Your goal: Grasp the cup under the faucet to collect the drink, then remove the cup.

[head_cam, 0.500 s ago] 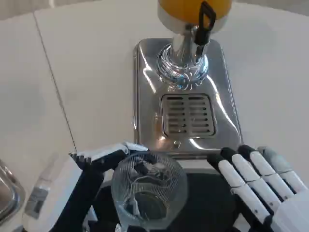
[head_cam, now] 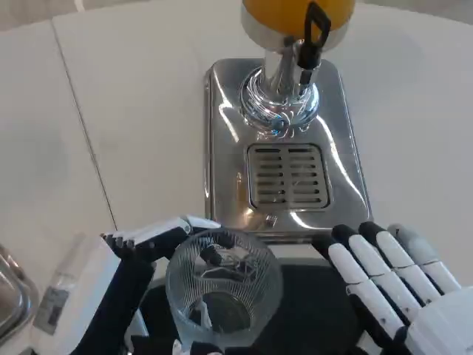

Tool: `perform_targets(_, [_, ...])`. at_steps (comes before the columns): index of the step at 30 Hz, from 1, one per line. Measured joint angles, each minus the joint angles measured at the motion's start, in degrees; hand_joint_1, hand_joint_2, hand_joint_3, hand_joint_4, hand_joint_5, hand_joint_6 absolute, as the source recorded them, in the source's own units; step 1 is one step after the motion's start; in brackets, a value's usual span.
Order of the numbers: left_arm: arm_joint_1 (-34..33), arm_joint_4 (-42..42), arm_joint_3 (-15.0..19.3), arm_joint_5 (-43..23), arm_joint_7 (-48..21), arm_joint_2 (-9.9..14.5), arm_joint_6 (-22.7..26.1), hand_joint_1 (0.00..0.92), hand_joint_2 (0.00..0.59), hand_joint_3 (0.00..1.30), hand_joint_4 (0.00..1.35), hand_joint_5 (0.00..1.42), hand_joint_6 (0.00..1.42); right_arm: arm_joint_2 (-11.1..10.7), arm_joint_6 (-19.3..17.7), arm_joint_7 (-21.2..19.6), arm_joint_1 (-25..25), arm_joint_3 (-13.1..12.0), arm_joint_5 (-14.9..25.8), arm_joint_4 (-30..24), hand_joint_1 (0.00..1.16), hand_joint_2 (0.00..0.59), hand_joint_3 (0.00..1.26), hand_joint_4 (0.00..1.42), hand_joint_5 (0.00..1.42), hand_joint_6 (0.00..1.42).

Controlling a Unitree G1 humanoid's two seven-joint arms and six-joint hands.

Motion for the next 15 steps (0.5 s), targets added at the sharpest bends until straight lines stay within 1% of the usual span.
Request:
perform_targets(5, [-3.0,1.6,0.0,0.0,0.1,-0.8,0.9,0.673,0.0,1.12,1.08,1.38,1.42,0.5,1.1,0.0,0.0,0.3,0.0,-0.5,0.03,0.527,0.0,0.0,0.0,0.0])
perform_targets(8, [-6.7,2.9,0.0,0.6,0.5,-2.2,2.9,0.673,0.0,1.12,1.08,1.38,1.42,1.2,1.9,0.4,-0.2,0.8,-0.1,-0.6,0.03,0.527,0.0,0.0,0.0,0.0])
perform_targets(12, [-12.5,6.2,-0.5,1.2,1.5,-3.6,6.1,0.673,0.0,1.12,1.08,1.38,1.42,1.5,2.8,1.0,-0.8,1.4,-0.1,-0.9,0.03,0.527,0.0,0.0,0.0,0.0])
perform_targets(14, [-16.5,8.8,-1.0,2.0,2.6,-4.6,8.3,0.673,0.0,1.12,1.08,1.38,1.42,1.5,3.3,1.4,-1.1,1.7,-0.1,-0.9,0.03,0.527,0.0,0.0,0.0,0.0])
perform_targets(15, [-17.3,9.2,-1.1,2.3,2.9,-4.6,8.6,0.673,0.0,1.12,1.08,1.38,1.42,1.5,3.4,1.4,-1.1,1.8,-0.1,-0.9,0.03,0.527,0.0,0.0,0.0,0.0])
